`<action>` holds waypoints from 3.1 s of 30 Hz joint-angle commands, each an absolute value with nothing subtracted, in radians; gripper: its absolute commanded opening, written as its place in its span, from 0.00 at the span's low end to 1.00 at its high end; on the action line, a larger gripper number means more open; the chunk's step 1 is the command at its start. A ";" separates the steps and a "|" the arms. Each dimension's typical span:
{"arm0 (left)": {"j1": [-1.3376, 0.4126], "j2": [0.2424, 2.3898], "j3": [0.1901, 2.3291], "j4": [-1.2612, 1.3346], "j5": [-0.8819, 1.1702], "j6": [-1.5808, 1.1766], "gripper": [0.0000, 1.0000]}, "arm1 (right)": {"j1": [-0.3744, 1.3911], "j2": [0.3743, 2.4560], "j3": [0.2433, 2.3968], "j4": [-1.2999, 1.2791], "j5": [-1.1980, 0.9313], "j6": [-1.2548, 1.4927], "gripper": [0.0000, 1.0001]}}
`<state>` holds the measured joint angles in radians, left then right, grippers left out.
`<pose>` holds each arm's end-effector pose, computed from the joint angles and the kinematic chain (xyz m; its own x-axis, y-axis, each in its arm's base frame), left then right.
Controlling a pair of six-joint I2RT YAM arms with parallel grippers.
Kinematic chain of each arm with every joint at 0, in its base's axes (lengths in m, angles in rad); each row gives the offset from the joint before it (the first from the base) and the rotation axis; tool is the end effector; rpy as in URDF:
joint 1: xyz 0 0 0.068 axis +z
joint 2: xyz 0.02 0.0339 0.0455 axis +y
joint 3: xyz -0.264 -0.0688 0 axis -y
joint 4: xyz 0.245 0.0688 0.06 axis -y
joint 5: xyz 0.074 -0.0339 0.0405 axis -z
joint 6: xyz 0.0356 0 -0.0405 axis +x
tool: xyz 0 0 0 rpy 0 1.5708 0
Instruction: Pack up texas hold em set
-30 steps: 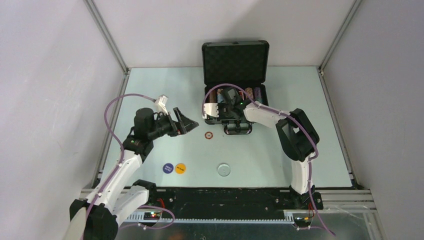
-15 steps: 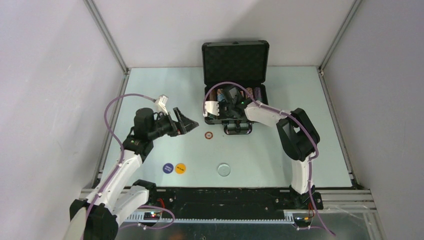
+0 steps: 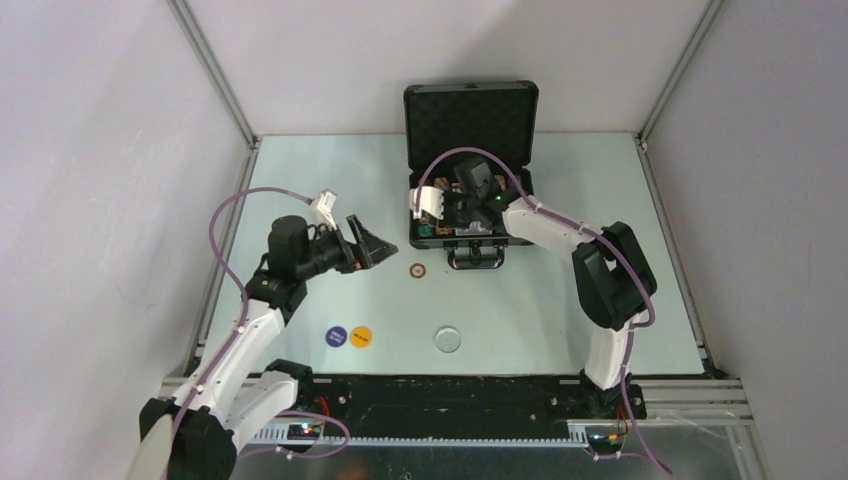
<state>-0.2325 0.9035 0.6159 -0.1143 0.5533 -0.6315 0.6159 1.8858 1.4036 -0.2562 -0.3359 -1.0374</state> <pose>0.1947 -0.0653 0.2681 -0.7008 -0.3502 -0.6215 0.3134 0.6315 -0.7092 0.3412 0.2558 0.2316 0.3616 -0.7400 -0.5671 -0.8516 -0.0146 -0.5240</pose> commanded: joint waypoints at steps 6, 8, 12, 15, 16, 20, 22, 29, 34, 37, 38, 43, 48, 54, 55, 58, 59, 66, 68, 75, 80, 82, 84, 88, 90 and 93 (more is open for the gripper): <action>-0.223 0.916 0.609 -0.093 0.525 -0.663 0.98 | 0.593 1.708 1.326 -0.081 -0.434 -0.648 0.38; -0.223 0.926 0.607 -0.101 0.516 -0.673 0.98 | 0.597 1.657 1.278 0.001 -0.419 -0.501 0.41; -0.224 0.930 0.592 -0.104 0.487 -0.699 0.98 | 0.652 1.587 1.211 0.027 -0.326 -0.293 0.43; -0.223 0.935 0.584 -0.112 0.441 -0.718 0.98 | 0.738 1.576 1.203 -0.022 -0.240 -0.124 0.44; -0.223 0.938 0.584 -0.118 0.437 -0.726 0.98 | 0.758 1.578 1.203 -0.043 -0.187 -0.089 0.44; -0.222 0.920 0.598 -0.168 0.412 -0.724 0.98 | 0.857 1.602 1.209 -0.091 -0.023 0.147 0.44; -0.217 0.882 0.604 -0.196 0.406 -0.713 0.98 | 0.877 1.619 1.218 -0.133 0.013 0.267 0.39; -0.161 0.832 0.611 -0.261 0.423 -0.671 0.98 | 0.939 1.676 1.225 -0.196 0.223 0.452 0.75; -0.131 0.825 0.606 -0.262 0.459 -0.670 0.98 | 0.908 1.692 1.232 -0.166 0.149 0.515 0.99; -0.119 0.817 0.604 -0.266 0.467 -0.665 0.98 | 0.885 1.742 1.272 -0.211 0.145 0.549 0.98; -0.114 0.814 0.603 -0.269 0.470 -0.664 0.98 | 0.885 1.773 1.300 -0.239 0.155 0.558 0.93; -0.102 0.812 0.602 -0.273 0.488 -0.654 0.98 | 0.924 1.901 1.395 -0.332 0.276 0.545 0.86; -0.083 0.806 0.602 -0.290 0.485 -0.634 0.98 | 0.939 2.039 1.561 -0.481 0.328 0.561 0.78; -0.064 0.808 0.598 -0.292 0.499 -0.625 0.98 | 0.945 2.106 1.634 -0.548 0.363 0.576 0.69; -0.061 0.808 0.597 -0.293 0.503 -0.625 0.98 | 0.946 2.121 1.648 -0.558 0.367 0.576 0.69; -0.060 0.809 0.595 -0.291 0.508 -0.622 0.98 | 0.951 2.148 1.672 -0.607 0.386 0.571 0.66; -0.059 0.809 0.595 -0.292 0.511 -0.620 0.98 | 0.951 2.157 1.677 -0.619 0.385 0.569 0.66; -0.054 0.820 0.596 -0.292 0.520 -0.624 0.98 | 0.948 2.184 1.678 -0.624 0.340 0.567 0.65; -0.055 0.820 0.598 -0.291 0.520 -0.626 0.98 | 0.947 2.192 1.678 -0.622 0.325 0.566 0.63; -0.054 0.819 0.596 -0.293 0.520 -0.625 0.98 | 0.949 2.229 1.711 -0.636 0.295 0.550 0.56; -0.053 0.818 0.594 -0.293 0.520 -0.626 0.98 | 0.959 2.258 1.728 -0.655 0.292 0.537 0.55; -0.052 0.818 0.594 -0.292 0.521 -0.626 0.98 | 0.959 2.264 1.725 -0.662 0.288 0.541 0.54; -0.053 0.816 0.593 -0.292 0.522 -0.626 0.98 | 0.958 2.264 1.715 -0.666 0.287 0.545 0.52; -0.053 0.817 0.591 -0.292 0.522 -0.626 0.98 | 0.952 2.258 1.690 -0.669 0.289 0.552 0.48; -0.053 0.816 0.590 -0.292 0.523 -0.627 0.98 | 0.950 2.254 1.677 -0.671 0.292 0.550 0.46; -0.052 0.816 0.590 -0.292 0.521 -0.629 0.98 | 0.949 2.245 1.660 -0.678 0.311 0.545 0.42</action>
